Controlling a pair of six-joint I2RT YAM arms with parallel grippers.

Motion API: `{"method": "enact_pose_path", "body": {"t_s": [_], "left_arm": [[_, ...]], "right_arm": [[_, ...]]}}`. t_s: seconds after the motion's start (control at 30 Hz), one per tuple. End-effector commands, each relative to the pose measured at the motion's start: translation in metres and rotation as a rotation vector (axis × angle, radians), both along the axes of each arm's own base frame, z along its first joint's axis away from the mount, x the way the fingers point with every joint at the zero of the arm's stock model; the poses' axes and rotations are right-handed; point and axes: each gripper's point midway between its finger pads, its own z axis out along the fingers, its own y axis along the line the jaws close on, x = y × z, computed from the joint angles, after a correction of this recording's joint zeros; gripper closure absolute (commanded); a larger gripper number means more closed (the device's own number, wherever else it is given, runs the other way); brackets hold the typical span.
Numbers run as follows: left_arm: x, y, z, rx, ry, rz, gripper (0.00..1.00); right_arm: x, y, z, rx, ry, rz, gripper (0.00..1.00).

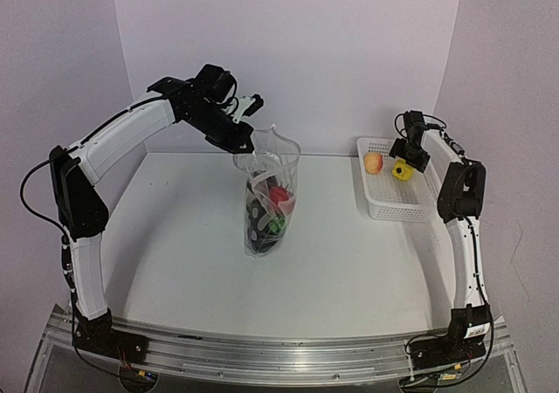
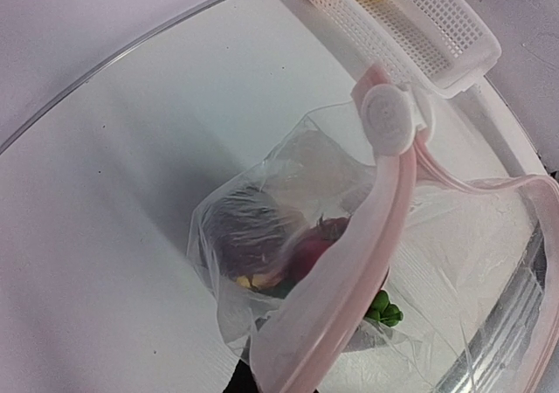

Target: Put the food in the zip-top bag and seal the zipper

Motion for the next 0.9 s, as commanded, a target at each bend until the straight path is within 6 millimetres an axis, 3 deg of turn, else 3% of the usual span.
{"method": "enact_pose_path", "body": {"t_s": [0.0,0.33,0.43,0.53,0.67,0.77,0.87], "left_arm": [[0.004,-0.002,0.014,-0.012,-0.048,-0.012,1.0],[0.002,-0.004,0.014,-0.021,-0.039,-0.023,1.0],[0.0,-0.004,0.014,-0.024,-0.036,-0.025,1.0],[-0.001,-0.004,0.016,-0.027,-0.037,-0.027,1.0],[-0.001,-0.004,0.018,-0.033,-0.038,-0.028,1.0],[-0.002,-0.004,0.019,-0.036,-0.04,-0.027,1.0],[-0.001,-0.003,0.02,-0.036,-0.045,-0.023,1.0]], "right_arm": [[0.008,-0.01,-0.017,-0.055,-0.017,-0.044,0.13],[0.011,-0.008,-0.027,-0.061,-0.007,-0.023,0.2],[0.011,-0.006,-0.02,-0.056,-0.012,-0.006,0.37],[0.011,-0.001,0.001,-0.044,-0.04,0.027,0.53],[0.007,0.011,0.054,-0.038,-0.101,0.093,0.62],[-0.005,0.037,0.124,-0.02,-0.198,0.185,0.67],[-0.034,0.08,0.202,0.015,-0.309,0.302,0.72]]}}
